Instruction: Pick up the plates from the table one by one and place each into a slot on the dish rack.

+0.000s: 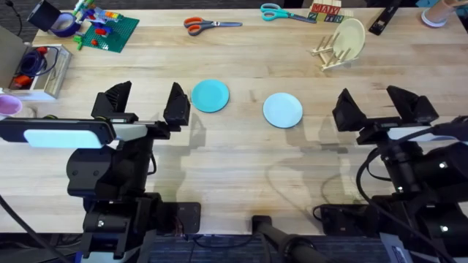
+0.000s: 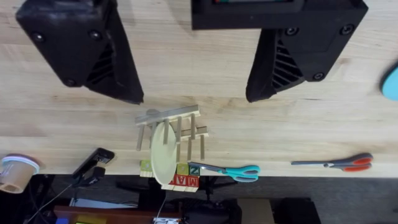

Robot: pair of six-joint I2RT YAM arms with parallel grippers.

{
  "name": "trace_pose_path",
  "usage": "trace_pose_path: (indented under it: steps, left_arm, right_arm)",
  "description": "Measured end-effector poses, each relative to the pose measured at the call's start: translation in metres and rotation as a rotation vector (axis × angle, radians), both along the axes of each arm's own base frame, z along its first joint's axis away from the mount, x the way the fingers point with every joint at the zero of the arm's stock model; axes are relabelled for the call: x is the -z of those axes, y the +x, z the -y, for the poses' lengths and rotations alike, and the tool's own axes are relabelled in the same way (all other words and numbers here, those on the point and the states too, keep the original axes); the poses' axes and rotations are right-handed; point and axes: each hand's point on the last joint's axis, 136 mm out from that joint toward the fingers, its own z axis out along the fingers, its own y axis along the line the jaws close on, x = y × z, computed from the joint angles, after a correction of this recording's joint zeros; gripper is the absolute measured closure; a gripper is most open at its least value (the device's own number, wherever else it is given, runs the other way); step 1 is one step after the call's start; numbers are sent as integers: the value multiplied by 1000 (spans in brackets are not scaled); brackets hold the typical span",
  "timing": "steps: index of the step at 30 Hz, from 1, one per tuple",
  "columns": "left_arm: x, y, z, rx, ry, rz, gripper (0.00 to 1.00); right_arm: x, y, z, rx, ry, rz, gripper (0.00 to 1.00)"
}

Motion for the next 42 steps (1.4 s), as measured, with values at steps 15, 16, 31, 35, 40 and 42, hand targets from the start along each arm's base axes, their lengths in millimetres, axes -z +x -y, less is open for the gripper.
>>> trace_pose_path:
  steps: [15,16,31,35,40,42]
  left_arm:
    - [0,0,0,1,1,0,8]
    - [0,0,0,0,1,1,8]
    - [-31,-8,0,1,1,16,7]
    - [-68,-21,0,1,1,52,7]
    - [-105,-40,0,1,1,61,8]
    - [-114,-45,0,1,1,36,8]
  right_arm:
    - [2,0,0,0,0,-8,8]
    - [1,0,0,0,0,-7,8]
    - [-10,-8,-3,-15,1,-51,7]
    - [-38,-22,-3,-19,2,-59,9]
    - [-77,-45,-4,-26,3,-58,9]
    - [-91,-52,-4,-26,3,-58,9]
